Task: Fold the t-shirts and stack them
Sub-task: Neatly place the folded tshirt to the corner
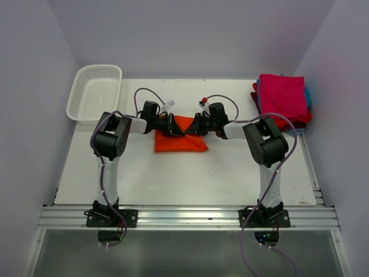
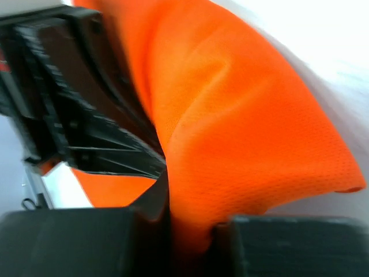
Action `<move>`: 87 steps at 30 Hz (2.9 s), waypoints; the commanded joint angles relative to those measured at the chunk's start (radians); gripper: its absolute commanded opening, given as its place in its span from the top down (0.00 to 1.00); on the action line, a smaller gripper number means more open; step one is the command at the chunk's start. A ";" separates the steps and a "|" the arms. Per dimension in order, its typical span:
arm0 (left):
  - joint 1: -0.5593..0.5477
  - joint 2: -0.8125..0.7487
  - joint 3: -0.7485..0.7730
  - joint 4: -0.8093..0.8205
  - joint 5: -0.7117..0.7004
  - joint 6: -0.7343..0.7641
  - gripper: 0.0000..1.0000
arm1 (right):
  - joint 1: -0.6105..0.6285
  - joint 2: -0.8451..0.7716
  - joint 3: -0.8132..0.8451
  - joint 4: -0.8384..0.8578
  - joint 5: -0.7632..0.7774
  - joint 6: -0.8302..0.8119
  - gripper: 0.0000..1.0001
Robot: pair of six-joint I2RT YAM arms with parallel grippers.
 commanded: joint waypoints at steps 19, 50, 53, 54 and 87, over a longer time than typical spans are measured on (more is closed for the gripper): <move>0.074 -0.827 -0.225 -0.002 -0.263 -0.169 0.43 | -0.165 -0.264 -0.011 -0.035 -0.076 0.216 1.00; 0.138 -1.015 -0.657 -0.118 -0.181 -0.066 0.66 | -0.681 -0.322 -0.026 0.199 0.769 0.267 1.00; 0.138 -1.015 -0.667 -0.109 -0.171 -0.074 0.67 | -0.679 -0.365 -0.078 0.179 0.802 0.266 1.00; 0.138 -1.021 -0.668 -0.109 -0.170 -0.075 0.67 | -0.679 -0.376 -0.088 0.146 0.815 0.266 1.00; 0.140 -1.035 -0.725 -0.066 -0.102 -0.063 0.67 | -0.684 -0.415 -0.083 -0.023 0.876 0.328 1.00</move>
